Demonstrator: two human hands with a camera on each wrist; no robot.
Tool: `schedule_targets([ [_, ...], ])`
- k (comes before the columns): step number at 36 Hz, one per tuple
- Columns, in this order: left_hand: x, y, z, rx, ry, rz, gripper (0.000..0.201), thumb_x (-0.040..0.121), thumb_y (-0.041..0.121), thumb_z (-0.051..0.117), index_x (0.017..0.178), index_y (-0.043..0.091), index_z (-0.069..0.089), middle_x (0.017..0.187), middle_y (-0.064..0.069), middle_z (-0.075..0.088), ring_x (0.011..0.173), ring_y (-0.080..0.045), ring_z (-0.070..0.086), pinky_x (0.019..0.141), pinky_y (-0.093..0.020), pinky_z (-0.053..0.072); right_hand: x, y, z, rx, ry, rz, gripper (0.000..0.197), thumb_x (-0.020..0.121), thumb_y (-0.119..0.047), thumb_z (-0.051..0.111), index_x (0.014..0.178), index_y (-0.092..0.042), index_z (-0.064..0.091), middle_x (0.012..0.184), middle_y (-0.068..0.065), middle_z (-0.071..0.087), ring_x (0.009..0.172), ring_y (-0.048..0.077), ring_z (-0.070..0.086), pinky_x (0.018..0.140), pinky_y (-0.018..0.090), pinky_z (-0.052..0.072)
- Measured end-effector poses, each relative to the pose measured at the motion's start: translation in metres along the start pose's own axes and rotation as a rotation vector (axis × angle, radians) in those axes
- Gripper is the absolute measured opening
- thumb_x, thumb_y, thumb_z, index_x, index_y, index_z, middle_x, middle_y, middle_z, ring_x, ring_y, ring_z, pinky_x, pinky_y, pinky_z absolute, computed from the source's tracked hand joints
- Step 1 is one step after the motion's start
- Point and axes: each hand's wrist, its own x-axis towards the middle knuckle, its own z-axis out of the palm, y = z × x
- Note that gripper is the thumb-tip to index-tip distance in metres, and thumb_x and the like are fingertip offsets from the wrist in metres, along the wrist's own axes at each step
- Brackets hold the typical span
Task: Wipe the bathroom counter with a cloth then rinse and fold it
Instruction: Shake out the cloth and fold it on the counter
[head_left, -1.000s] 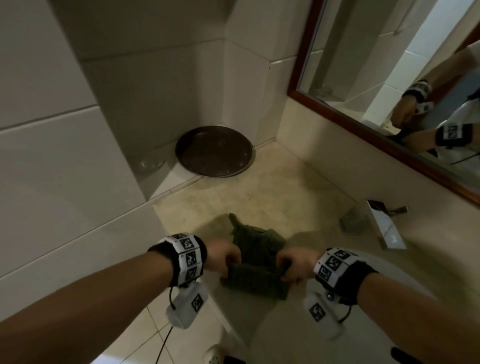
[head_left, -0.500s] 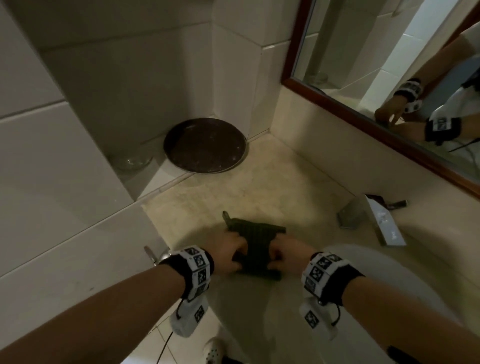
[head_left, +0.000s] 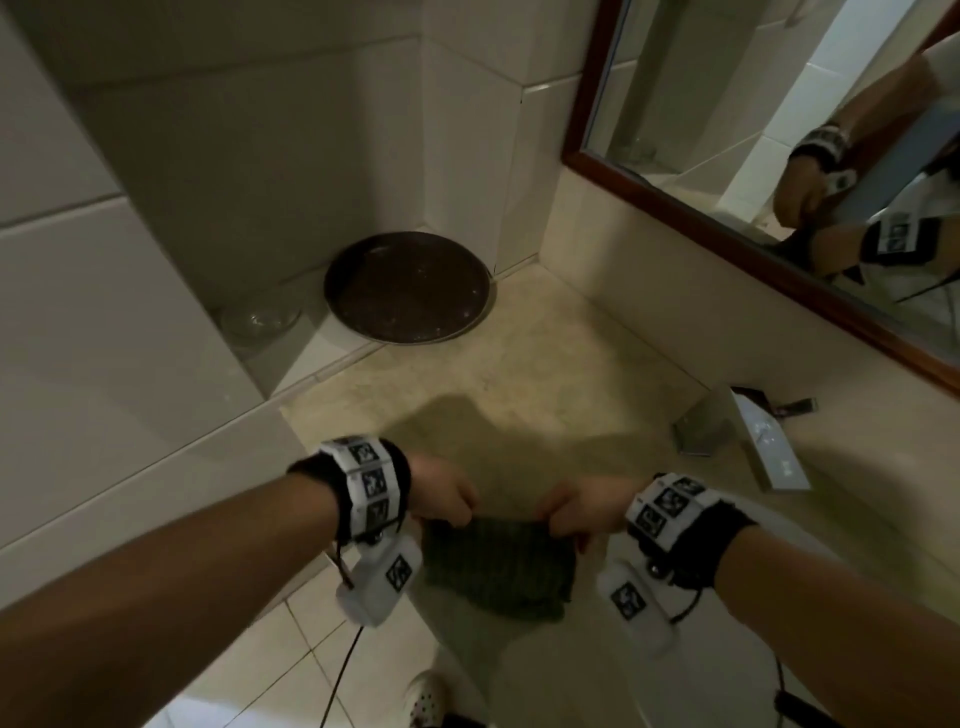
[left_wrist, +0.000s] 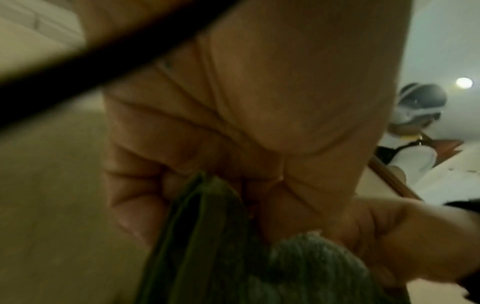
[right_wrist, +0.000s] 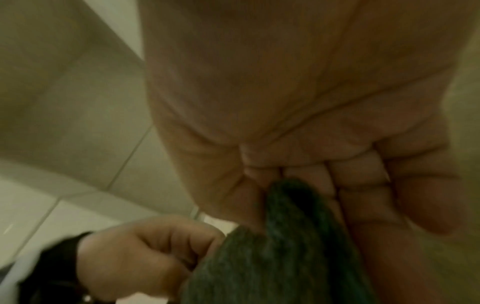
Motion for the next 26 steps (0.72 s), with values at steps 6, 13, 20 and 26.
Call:
schedule_targets([
  [6, -0.002, -0.008, -0.043, -0.007, 0.350, 0.052, 0.027, 0.094, 0.016, 0.051, 0.118, 0.019, 0.062, 0.109, 0.002, 0.062, 0.096, -0.011, 0.054, 0.084, -0.022, 0.039, -0.005, -0.008, -0.036, -0.021, 0.326, -0.091, 0.022, 0.093, -0.019, 0.048, 0.108, -0.017, 0.065, 0.101, 0.007, 0.063, 0.092, 0.023, 0.060, 0.087, 0.037, 0.049],
  [13, 0.021, -0.015, -0.032, 0.118, 0.425, 0.002, 0.029, 0.091, 0.012, 0.053, 0.117, 0.018, 0.064, 0.119, -0.004, 0.062, 0.105, -0.021, 0.057, 0.092, -0.030, 0.044, 0.021, -0.013, -0.025, -0.334, 0.408, -0.044, 0.027, 0.094, -0.028, 0.052, 0.109, -0.010, 0.064, 0.099, 0.008, 0.061, 0.094, 0.023, 0.057, 0.076, 0.028, 0.041],
  [20, 0.025, -0.029, -0.025, 0.138, 0.313, -0.064, 0.029, 0.092, 0.017, 0.054, 0.120, 0.014, 0.062, 0.109, -0.002, 0.060, 0.098, -0.018, 0.057, 0.081, -0.027, 0.046, 0.022, -0.006, -0.019, -0.452, 0.359, -0.039, 0.028, 0.096, -0.026, 0.046, 0.111, -0.013, 0.065, 0.113, 0.008, 0.062, 0.103, 0.025, 0.058, 0.087, 0.033, 0.044],
  [26, 0.040, -0.037, -0.027, 0.177, 0.633, -0.059, 0.046, 0.087, 0.037, 0.055, 0.131, 0.024, 0.048, 0.128, -0.004, 0.052, 0.115, -0.025, 0.049, 0.093, -0.036, 0.046, 0.045, -0.005, -0.023, -0.366, 0.577, 0.046, 0.039, 0.091, -0.034, 0.055, 0.124, -0.015, 0.053, 0.127, 0.007, 0.055, 0.114, 0.026, 0.053, 0.093, 0.032, 0.045],
])
